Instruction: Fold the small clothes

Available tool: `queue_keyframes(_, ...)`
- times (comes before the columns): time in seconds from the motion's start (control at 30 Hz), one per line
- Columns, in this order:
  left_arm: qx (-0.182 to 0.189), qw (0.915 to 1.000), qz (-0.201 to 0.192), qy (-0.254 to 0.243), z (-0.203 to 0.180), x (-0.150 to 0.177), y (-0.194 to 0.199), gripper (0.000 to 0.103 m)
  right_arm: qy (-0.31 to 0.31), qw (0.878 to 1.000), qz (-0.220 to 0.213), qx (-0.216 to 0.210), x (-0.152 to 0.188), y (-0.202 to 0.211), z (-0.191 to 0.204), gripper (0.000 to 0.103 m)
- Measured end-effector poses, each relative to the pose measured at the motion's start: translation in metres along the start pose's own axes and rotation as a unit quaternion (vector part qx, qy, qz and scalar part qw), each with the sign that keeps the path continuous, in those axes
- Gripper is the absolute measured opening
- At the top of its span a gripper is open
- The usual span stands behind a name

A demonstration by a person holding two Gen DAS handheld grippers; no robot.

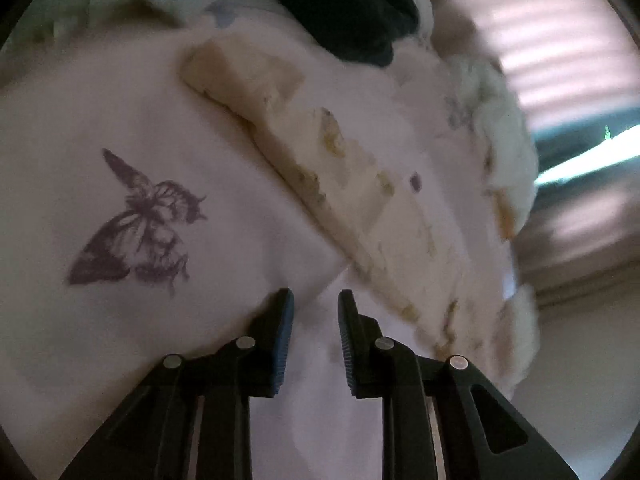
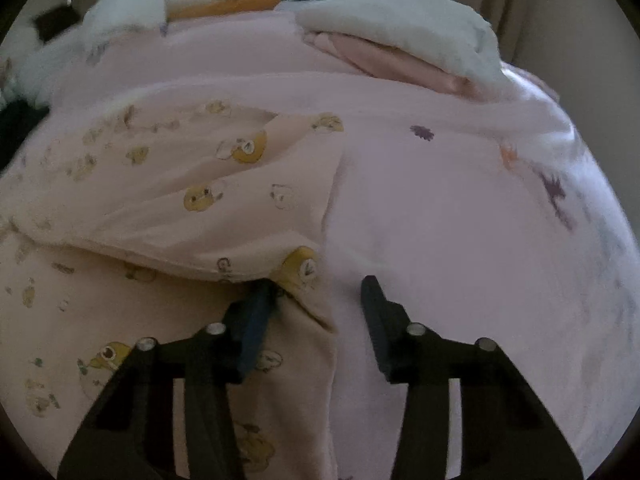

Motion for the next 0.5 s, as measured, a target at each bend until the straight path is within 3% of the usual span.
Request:
queue_keyframes(0.1, 0.040, 0.9984, -0.002, 0.041, 0.006, -0.010, -0.004, 0.020, -0.003, 0.999, 0.016, -0.038, 0.007, 0.015, -0.005, 0.035)
queue_keyframes(0.17, 0.064, 0.9958, 0.005, 0.066, 0.008, -0.017, -0.007, 0.020, 0.003, 0.998, -0.002, -0.057, 0.006, 0.032, -0.001, 0.036)
queue_keyframes(0.33, 0.131, 0.9857, -0.005, 0.106, 0.014, -0.026, -0.003, 0.020, 0.008, 0.995, -0.041, -0.096, -0.038, 0.036, 0.026, 0.037)
queue_keyframes(0.47, 0.152, 0.9825, -0.036, 0.101, 0.015, -0.029, 0.001, 0.020, 0.018, 0.995, 0.048, -0.087, -0.026, -0.014, 0.047, 0.031)
queue_keyframes(0.5, 0.146, 0.9838, -0.042, 0.096, 0.013, -0.030, 0.001, 0.020, 0.024, 0.995, 0.043, -0.081, -0.019, -0.013, 0.047, 0.031)
Point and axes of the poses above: each gripper's, at about its wrist camera, not at the fingertips, and y roughly against the way its jaws point, z to its left, x to its underside, the point moved 6 cm from there along -y, roughly the way its jaws point, and after that the axes turned 7 degrees about z, right-handed, at the moved point
